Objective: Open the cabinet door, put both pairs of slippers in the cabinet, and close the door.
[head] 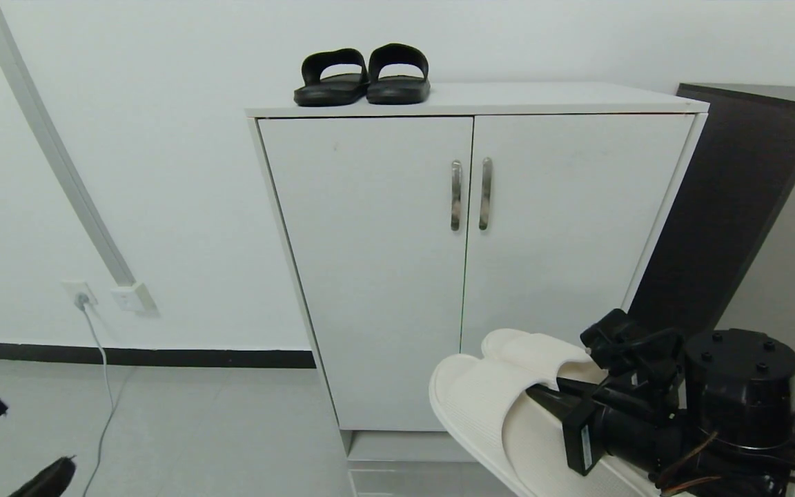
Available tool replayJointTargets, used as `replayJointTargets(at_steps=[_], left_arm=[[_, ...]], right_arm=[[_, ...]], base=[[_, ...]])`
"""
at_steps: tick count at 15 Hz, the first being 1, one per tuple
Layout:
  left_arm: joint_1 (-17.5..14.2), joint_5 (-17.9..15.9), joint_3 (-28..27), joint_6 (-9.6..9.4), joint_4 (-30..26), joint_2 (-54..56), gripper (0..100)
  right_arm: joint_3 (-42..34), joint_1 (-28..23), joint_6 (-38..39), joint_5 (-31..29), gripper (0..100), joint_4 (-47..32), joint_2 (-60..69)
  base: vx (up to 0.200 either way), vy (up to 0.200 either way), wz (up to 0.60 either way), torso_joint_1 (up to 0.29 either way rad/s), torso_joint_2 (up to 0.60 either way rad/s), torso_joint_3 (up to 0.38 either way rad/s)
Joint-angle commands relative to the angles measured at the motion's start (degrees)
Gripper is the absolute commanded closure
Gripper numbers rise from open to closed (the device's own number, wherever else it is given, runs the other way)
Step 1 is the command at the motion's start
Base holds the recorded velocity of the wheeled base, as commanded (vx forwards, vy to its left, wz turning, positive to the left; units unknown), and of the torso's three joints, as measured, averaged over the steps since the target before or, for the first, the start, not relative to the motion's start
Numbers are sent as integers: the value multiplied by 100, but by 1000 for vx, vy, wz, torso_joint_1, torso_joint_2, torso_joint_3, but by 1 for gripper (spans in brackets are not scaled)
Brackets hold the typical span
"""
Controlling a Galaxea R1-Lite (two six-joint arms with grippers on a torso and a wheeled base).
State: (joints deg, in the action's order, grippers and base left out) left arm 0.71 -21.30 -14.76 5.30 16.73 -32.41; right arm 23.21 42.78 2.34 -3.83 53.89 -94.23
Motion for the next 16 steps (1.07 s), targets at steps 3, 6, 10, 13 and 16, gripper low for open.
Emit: replayJointTargets(at_steps=[3, 6, 10, 13, 16], left_arm=[[782, -410, -624, 23, 1316, -2375, 0], [1555, -358, -1442, 173, 1333, -3166, 0], [2337, -366, -2567, 454, 1342, -4124, 0], [2821, -366, -3375, 472, 1342, -4862, 0], [3331, -393, -4184, 480, 1281, -5592, 0]], right_arm=[[-54, 3, -6, -39, 100, 148, -113], [-27, 3, -6, -39, 100, 148, -113], [-1, 11, -6, -39, 100, 148, -148], [-1, 11, -6, -48, 100, 148, -130], [-10, 3, -6, -48, 100, 156, -104]], base=[[0, 0, 0, 0, 0, 0], [0, 0, 0, 0, 0, 0], [0, 0, 0, 0, 0, 0], [0, 0, 0, 0, 0, 0], [0, 0, 0, 0, 0, 0]])
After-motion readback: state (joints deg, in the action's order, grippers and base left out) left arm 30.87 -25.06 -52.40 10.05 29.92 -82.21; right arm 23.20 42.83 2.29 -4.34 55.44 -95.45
